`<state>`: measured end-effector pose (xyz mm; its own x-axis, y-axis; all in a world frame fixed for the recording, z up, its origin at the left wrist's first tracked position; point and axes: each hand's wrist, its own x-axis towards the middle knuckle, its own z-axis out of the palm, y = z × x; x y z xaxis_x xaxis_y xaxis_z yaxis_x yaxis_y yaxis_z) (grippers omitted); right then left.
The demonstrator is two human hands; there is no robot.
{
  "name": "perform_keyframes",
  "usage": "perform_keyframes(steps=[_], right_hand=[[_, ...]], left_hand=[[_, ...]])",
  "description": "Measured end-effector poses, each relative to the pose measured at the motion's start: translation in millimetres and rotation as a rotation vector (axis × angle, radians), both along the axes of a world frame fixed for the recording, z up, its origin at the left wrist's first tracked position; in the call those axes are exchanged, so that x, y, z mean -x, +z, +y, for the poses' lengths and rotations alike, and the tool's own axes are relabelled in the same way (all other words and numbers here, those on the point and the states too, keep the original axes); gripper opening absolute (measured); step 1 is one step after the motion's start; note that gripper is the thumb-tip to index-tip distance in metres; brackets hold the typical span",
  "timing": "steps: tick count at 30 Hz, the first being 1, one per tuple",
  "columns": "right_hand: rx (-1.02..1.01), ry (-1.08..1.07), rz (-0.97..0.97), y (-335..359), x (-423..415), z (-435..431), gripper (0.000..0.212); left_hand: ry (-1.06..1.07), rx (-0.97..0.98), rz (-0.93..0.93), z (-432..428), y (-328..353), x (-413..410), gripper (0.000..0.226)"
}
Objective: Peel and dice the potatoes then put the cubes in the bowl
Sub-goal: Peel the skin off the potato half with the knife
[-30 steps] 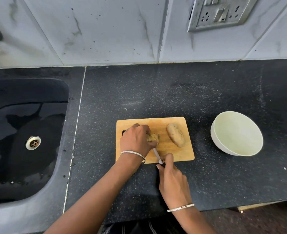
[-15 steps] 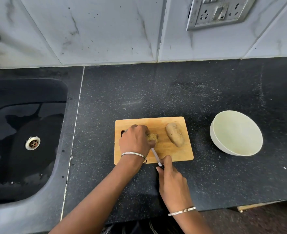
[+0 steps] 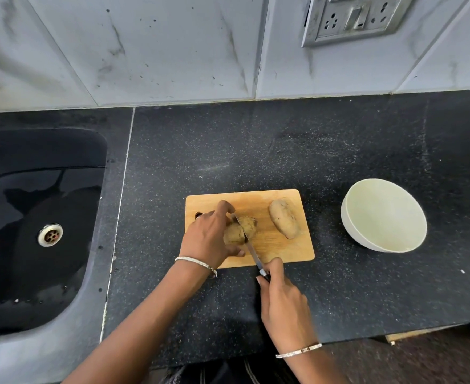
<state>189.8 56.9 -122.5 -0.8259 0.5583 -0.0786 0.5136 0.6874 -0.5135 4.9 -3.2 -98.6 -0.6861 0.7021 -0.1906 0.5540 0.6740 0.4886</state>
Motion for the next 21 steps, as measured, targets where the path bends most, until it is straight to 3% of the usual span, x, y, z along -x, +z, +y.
perform_keyframes(steps=[9, 16, 21], right_hand=[[-0.041, 0.012, 0.027, -0.4, 8.3, 1.0, 0.014], [0.003, 0.006, -0.025, 4.7, -17.4, -3.1, 0.022], [0.080, -0.039, -0.074, 14.2, -46.2, -8.8, 0.013]], left_hand=[[0.077, -0.166, 0.155, -3.6, -12.6, -11.3, 0.039], [0.095, -0.188, 0.159, -5.5, -12.8, -11.0, 0.035], [0.096, -0.191, 0.166, -6.7, -12.2, -11.6, 0.034]])
